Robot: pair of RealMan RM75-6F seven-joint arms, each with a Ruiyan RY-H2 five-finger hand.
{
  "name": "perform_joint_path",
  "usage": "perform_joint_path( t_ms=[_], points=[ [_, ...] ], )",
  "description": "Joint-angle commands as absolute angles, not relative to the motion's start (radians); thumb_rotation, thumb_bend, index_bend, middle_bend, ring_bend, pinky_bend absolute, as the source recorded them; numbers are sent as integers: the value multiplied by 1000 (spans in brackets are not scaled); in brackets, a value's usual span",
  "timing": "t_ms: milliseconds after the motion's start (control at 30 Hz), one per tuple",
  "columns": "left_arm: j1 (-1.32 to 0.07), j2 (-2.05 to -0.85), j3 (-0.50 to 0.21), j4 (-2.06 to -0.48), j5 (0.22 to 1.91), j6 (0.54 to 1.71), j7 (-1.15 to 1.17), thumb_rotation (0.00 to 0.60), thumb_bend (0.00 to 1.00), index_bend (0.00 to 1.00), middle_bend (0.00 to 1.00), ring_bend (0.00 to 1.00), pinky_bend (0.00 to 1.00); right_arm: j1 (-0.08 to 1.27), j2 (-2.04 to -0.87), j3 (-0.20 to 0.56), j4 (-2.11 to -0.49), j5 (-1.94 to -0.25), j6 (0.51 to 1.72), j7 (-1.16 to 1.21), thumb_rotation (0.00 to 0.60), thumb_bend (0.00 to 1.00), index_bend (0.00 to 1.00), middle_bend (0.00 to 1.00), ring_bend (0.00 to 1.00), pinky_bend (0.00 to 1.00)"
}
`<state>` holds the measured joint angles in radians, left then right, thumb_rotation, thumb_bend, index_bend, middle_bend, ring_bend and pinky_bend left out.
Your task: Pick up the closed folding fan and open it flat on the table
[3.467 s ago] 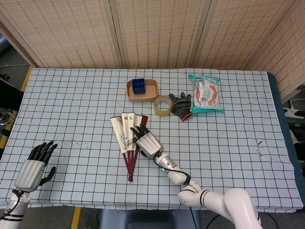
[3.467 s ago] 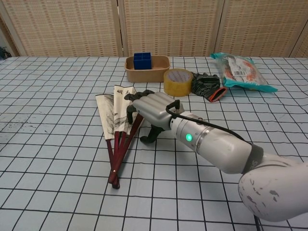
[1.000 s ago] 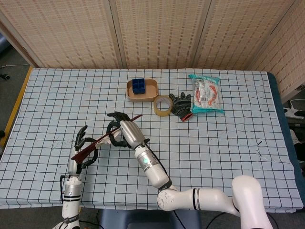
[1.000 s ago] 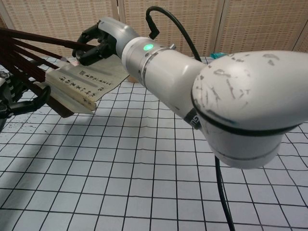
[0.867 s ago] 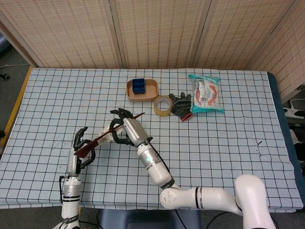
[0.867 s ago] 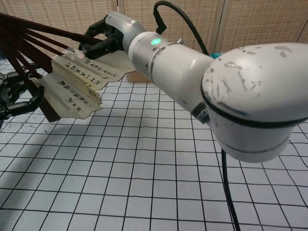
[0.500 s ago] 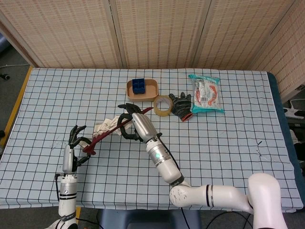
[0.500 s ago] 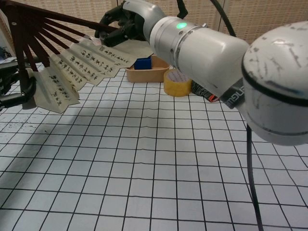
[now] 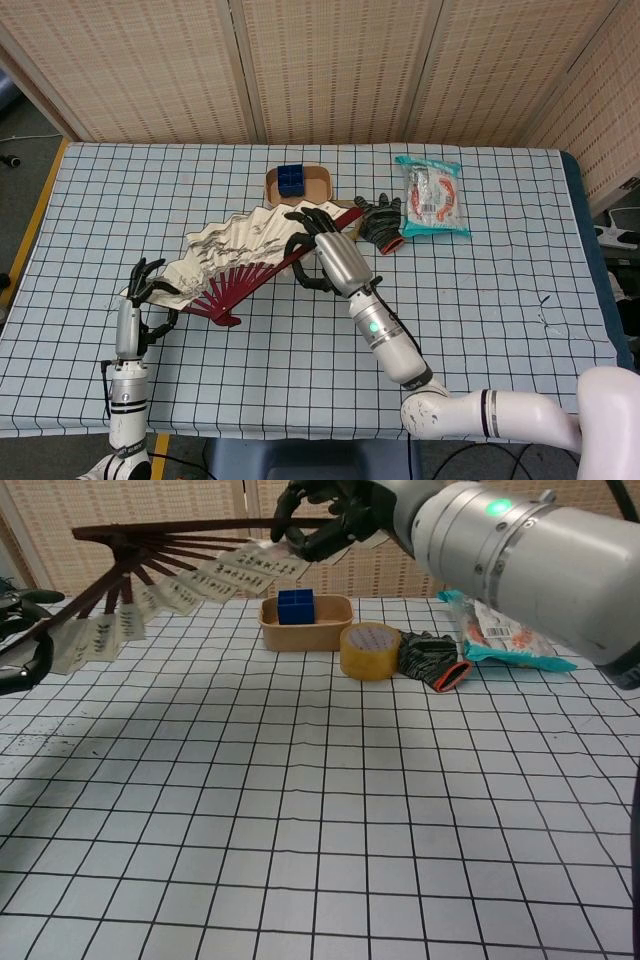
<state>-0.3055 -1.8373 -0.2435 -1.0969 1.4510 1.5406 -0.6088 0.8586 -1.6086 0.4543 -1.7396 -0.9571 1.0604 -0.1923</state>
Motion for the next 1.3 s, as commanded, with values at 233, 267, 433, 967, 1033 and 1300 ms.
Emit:
perform_joint_path(
  t_ms=[233, 267, 433, 967, 1033, 1300],
  points=[
    [-297, -1849, -231, -1024, 1452, 1553, -654, 600, 552, 464, 150, 0, 75, 755, -1481, 343, -1799, -1101, 1145, -219, 600, 552, 664, 115, 0, 0],
    [-297, -1850, -229, -1019, 1452, 1552, -657, 600, 552, 463, 150, 0, 75, 749, -1477, 335, -1797, -1109, 1150, -218, 600, 552, 664, 115, 0, 0],
    [-292, -1860, -216, -988, 1458, 1557, -671, 600, 550, 458, 150, 0, 75, 712, -1465, 290, -1788, -1150, 1173, -201, 600, 552, 647, 115, 0, 0],
    [-266, -1947, -85, -661, 1539, 1558, -709, 600, 541, 113, 78, 0, 75, 547, -1410, -7, -1739, -1362, 1185, -172, 600, 552, 183, 29, 0, 0],
    [-258, -1952, -87, -633, 1527, 1549, -743, 600, 539, 85, 67, 0, 75, 533, -1383, -49, -1741, -1353, 1162, -238, 600, 544, 51, 3, 0, 0],
    [-236, -1871, -78, -683, 1531, 1567, -835, 600, 521, 21, 6, 0, 75, 493, -1299, -141, -1769, -1266, 1093, -440, 600, 163, 0, 0, 0, 0]
  ],
)
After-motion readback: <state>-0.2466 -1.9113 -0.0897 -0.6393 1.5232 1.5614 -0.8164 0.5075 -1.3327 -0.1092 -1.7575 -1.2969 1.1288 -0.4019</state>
